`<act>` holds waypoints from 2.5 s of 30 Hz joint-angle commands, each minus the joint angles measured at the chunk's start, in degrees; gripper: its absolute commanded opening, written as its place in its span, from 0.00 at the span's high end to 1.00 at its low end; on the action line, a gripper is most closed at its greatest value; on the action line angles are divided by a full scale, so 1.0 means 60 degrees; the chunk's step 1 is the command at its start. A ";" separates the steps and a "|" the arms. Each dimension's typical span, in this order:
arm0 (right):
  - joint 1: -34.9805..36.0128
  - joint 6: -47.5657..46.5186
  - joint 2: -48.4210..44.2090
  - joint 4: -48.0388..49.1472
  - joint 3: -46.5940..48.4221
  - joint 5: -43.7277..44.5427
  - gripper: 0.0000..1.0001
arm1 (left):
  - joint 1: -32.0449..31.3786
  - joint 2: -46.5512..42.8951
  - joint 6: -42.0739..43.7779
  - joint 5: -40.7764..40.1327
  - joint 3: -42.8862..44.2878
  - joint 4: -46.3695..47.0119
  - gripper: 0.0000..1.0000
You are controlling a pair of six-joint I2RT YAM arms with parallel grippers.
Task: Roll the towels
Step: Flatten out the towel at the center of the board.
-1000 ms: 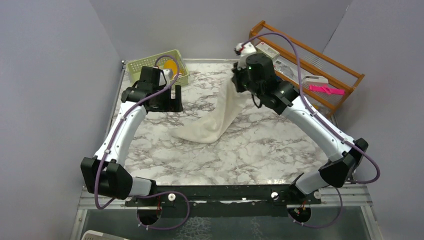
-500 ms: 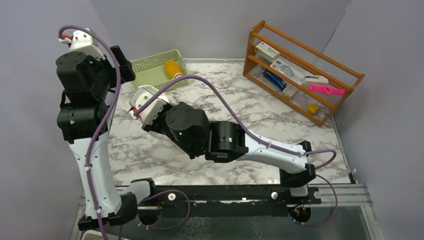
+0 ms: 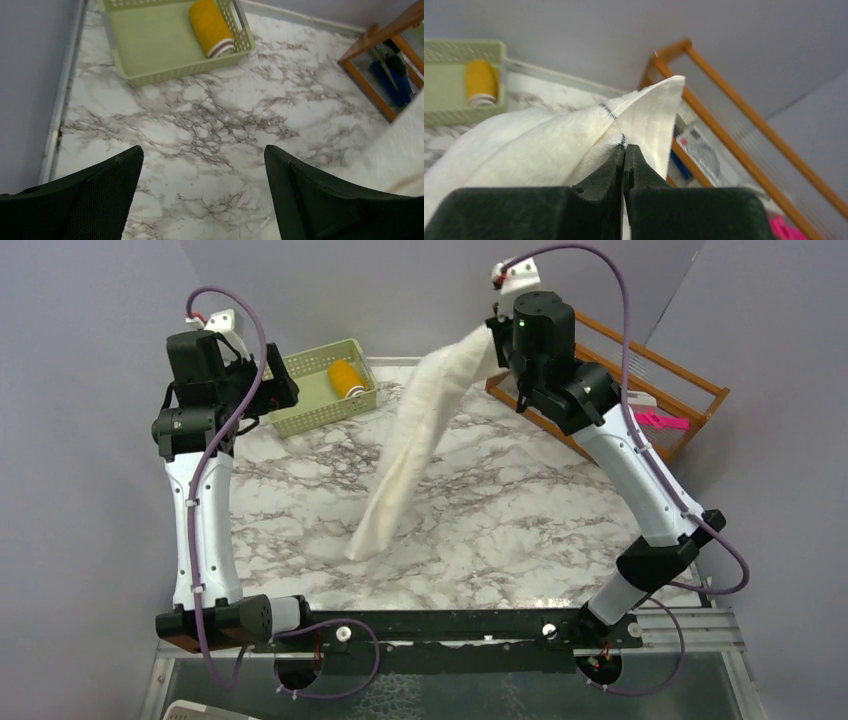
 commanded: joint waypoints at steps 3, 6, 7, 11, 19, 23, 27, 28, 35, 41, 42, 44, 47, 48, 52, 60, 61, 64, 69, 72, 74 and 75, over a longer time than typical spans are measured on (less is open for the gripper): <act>-0.3090 0.2631 -0.0170 -0.1268 -0.4656 -0.4253 0.99 | 0.0043 0.0355 0.0279 0.2063 -0.1131 0.0315 0.09; -0.3329 0.2718 -0.0252 -0.1041 -0.5891 -0.4494 0.99 | 0.0026 0.0357 0.0525 0.2145 -0.1585 0.0332 0.09; -0.3340 0.2701 -0.0324 -0.0855 -0.6152 -0.4609 0.99 | -0.0041 0.0357 0.0552 0.2215 -0.1757 0.0381 0.09; -0.3348 0.2664 -0.0172 -0.0826 -0.6225 -0.4799 0.99 | -0.1493 0.0298 0.0406 0.2220 -0.2764 0.1055 0.12; -0.3360 0.2735 0.0028 -0.0797 -0.6405 -0.4598 0.99 | -0.6964 0.0407 -0.0834 -0.0384 -0.5018 0.3347 0.15; -0.3501 0.2922 -0.0273 -0.0671 -0.6818 -0.4561 0.99 | -0.7225 -0.0151 -0.2222 -0.0742 -0.6604 0.3675 0.19; -0.3559 0.3038 -0.0457 -0.0505 -0.7232 -0.4755 0.99 | -0.7376 -0.1297 -0.3338 -0.0783 -0.8144 0.3741 0.19; -0.3553 0.3057 -0.0454 -0.0449 -0.7283 -0.4836 0.99 | -0.7384 -0.1463 -0.3555 -0.0701 -0.8471 0.3750 0.19; -0.3560 0.3092 -0.0439 -0.0280 -0.7396 -0.5248 0.99 | -0.7523 -0.1726 -0.4843 0.0078 -1.0514 0.6186 0.19; -0.3555 0.3152 -0.0801 -0.0230 -0.7768 -0.5177 0.99 | -0.7516 -0.0460 -0.5019 0.0172 -1.1274 0.8159 0.19; -0.3553 0.3167 -0.0870 -0.0227 -0.7855 -0.5180 0.99 | -0.7506 -0.0260 -0.4994 0.0143 -1.1376 0.8552 0.19; -0.3554 0.3211 -0.1023 -0.0222 -0.8015 -0.5170 0.99 | -0.7502 0.0077 -0.4883 -0.0040 -1.1474 0.9161 0.19; -0.3553 0.3273 -0.1274 -0.0219 -0.8217 -0.5170 0.99 | -0.7502 0.0539 -0.4703 -0.0179 -1.1369 0.9947 0.24; -0.3553 0.3281 -0.1343 -0.0233 -0.8265 -0.5142 0.99 | -0.7506 0.0636 -0.4657 -0.0044 -1.1275 1.0151 0.38; -0.3562 0.3352 -0.1749 -0.0449 -0.8252 -0.4994 0.99 | -0.7294 0.0272 -0.4289 0.0035 -1.0118 0.9356 1.00; -0.3539 0.3228 -0.4540 -0.0509 -0.8959 -0.5076 0.99 | -0.5554 -0.3534 -0.3522 -0.0719 -0.7233 0.3731 1.00; -0.3538 0.3200 -0.5279 -0.0448 -0.9198 -0.5186 0.99 | -0.5534 -0.4162 -0.3818 -0.0891 -0.7105 0.3225 1.00; -0.3542 0.3137 -0.7081 -0.0126 -0.9837 -0.5609 0.99 | -0.5536 -0.5853 -0.5425 -0.1127 -0.7002 0.2067 1.00; -0.3542 0.3249 -0.7685 0.0020 -0.9791 -0.5703 0.99 | -0.5537 -0.6849 -0.7792 -0.2093 -0.6780 0.0188 1.00; -0.3539 0.3374 -0.5775 -0.0847 -0.9387 -0.5213 0.99 | -0.5540 -0.5948 -0.7928 -0.4191 -0.6366 -0.0526 1.00; -0.3596 0.3812 -0.4794 -0.0450 -0.9789 -0.4883 0.99 | -0.5537 -0.5195 -0.8511 -0.5904 -0.6204 -0.0697 1.00; -0.3783 0.4017 -0.4382 -0.0108 -1.0052 -0.5138 0.99 | -0.5539 -0.4831 -0.9110 -0.6675 -0.6154 -0.0835 1.00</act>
